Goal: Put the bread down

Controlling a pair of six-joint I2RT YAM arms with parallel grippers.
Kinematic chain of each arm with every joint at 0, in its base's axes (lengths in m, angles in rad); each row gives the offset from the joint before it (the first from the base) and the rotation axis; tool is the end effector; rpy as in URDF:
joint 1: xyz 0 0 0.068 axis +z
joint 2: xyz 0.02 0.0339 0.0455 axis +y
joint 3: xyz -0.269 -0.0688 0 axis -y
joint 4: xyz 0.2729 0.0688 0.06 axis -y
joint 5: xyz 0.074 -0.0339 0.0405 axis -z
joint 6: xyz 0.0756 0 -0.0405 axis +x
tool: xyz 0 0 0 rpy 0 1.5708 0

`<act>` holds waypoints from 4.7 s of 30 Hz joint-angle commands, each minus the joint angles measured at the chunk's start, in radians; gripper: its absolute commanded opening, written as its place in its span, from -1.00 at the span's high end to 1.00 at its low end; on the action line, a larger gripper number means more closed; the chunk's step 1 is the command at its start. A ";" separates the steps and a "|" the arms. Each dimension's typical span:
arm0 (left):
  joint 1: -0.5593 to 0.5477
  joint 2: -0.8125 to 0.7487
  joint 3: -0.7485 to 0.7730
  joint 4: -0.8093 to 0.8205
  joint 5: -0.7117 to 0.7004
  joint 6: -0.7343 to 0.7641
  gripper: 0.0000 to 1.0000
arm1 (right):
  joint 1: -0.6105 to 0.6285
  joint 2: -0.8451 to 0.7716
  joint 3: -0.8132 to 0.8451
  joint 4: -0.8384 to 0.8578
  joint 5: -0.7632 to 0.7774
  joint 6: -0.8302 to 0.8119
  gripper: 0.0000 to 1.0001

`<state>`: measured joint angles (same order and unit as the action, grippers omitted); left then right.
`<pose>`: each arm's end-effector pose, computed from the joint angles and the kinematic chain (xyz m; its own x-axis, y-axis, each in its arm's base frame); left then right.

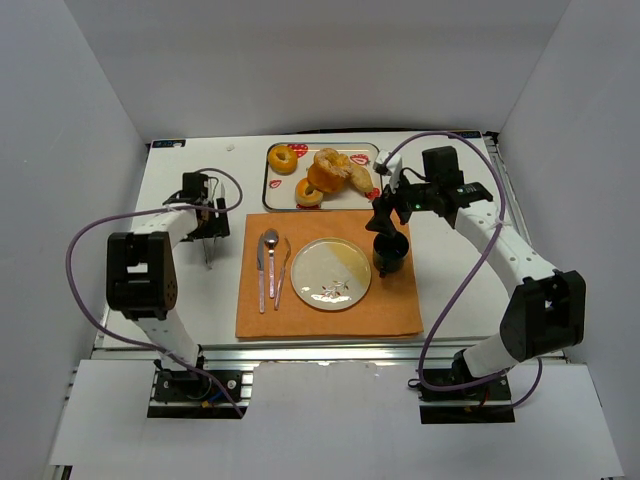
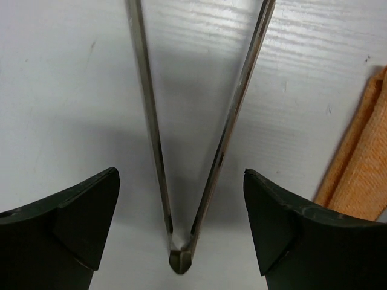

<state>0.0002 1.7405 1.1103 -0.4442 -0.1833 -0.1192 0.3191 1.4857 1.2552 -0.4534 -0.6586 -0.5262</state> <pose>0.3919 0.0139 0.1359 -0.8627 -0.1171 -0.4919 -0.1910 0.9762 0.1025 0.3465 0.1632 0.2931 -0.1679 -0.4738 -0.8645 -0.9053 0.4211 -0.0549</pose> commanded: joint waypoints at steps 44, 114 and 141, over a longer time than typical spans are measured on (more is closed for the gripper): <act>-0.049 -0.061 0.141 0.398 0.731 -0.804 0.26 | -0.172 -0.071 0.049 0.065 -0.104 0.109 -0.79; -0.101 0.155 0.230 0.392 0.553 -1.042 -0.02 | -0.219 -0.084 -0.020 0.093 -0.159 0.121 -0.79; -0.103 0.157 0.263 0.424 0.579 -1.002 0.71 | -0.221 -0.102 -0.016 0.081 -0.171 0.118 -0.79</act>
<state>-0.0994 1.9873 1.3743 -0.0589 0.3809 -1.1580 0.1047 1.4216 1.2285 -0.3840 -0.8108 -0.4004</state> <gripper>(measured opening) 0.358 0.895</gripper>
